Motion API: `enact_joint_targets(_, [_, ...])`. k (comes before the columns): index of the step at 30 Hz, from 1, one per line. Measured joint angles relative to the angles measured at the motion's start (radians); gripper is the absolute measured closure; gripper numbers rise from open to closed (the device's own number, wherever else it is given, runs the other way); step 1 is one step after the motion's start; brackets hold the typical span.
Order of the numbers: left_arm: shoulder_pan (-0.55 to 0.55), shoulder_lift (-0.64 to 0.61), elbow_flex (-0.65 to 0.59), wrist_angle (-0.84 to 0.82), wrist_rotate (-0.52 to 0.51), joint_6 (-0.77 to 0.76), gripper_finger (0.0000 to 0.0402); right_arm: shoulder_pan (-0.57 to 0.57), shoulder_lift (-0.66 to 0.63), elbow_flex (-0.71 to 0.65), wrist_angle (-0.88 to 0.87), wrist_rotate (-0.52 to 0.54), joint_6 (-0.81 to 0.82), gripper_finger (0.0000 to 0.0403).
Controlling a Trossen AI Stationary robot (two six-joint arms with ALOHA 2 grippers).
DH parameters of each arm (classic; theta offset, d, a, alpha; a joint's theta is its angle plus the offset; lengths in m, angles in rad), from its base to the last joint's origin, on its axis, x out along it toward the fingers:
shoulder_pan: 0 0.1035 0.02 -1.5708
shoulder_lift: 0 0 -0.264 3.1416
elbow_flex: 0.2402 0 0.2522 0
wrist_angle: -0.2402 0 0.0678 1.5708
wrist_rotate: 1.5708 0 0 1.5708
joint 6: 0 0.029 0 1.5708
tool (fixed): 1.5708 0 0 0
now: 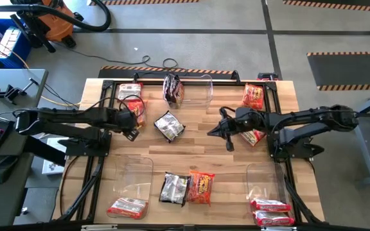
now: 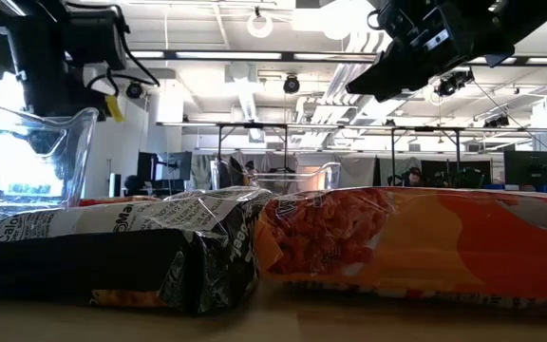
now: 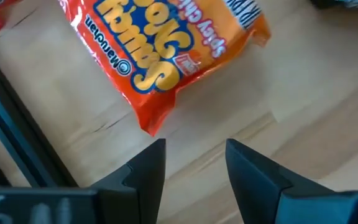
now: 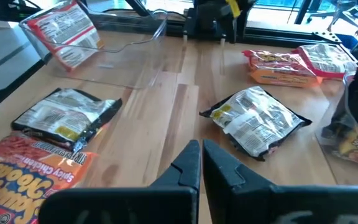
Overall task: Sort Maruchan noodles
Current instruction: Put the top left orange noodle pack into the bottom left transparent bin
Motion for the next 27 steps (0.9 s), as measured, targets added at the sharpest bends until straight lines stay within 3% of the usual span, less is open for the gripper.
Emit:
enact_joint_targets(9, [0.031, 0.151, 0.0, 0.012, -0.108, -0.117, 0.0243, -0.017, 0.0, 0.0, 0.01, -0.019, -0.039, 0.0403])
enact_joint_targets(19, [0.088, 0.278, 0.0, 0.167, -0.12, -0.075, 0.0243, -0.017, 0.0, 0.0, 0.014, -0.029, -0.049, 0.0403])
enact_joint_targets(27, [0.12, 0.37, 0.0, 0.177, -0.175, -0.118, 0.0243, -0.017, 0.0, 0.0, 0.014, -0.041, -0.06, 0.0403])
